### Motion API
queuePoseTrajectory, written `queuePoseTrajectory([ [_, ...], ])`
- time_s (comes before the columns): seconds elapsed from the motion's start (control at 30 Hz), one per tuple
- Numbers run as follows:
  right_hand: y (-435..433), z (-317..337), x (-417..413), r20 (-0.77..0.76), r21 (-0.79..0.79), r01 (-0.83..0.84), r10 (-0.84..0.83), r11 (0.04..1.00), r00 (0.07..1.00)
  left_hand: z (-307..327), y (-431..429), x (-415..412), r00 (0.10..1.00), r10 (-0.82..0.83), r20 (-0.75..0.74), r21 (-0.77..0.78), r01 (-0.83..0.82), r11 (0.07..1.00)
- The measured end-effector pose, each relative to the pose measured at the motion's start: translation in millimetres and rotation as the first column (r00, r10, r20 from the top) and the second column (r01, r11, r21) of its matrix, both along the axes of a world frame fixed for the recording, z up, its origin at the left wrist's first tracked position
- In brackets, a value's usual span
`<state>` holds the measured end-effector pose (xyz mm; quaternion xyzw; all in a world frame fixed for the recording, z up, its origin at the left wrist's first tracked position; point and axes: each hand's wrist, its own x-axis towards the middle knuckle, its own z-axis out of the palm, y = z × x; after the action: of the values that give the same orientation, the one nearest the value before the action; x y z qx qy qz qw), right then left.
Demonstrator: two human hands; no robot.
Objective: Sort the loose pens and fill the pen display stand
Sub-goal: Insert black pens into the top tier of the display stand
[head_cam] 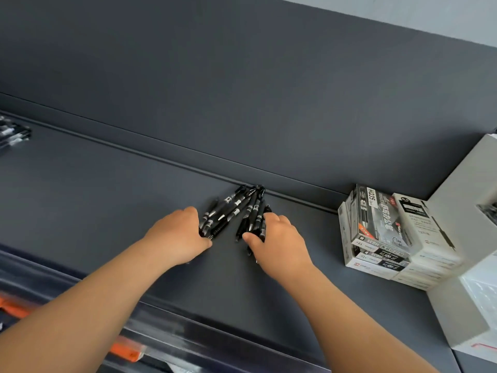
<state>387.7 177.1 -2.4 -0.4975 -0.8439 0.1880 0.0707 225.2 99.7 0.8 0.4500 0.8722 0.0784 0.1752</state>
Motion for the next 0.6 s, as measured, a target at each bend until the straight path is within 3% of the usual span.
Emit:
queuePoseTrajectory([
  [0.4,22.2,-1.3,-12.7,0.048,-0.043,0.151,-0.149,0.988,0.988,-3.0,8.6,-25.2,0.999,0.000,-0.039,-0.054,-0.002,0.999],
  [0.6,38.5,-3.7,-9.9,-0.021,-0.063,0.172,-0.174,0.983,0.985,3.2,23.4,-27.2,0.998,0.039,-0.044,0.086,-0.035,0.996],
])
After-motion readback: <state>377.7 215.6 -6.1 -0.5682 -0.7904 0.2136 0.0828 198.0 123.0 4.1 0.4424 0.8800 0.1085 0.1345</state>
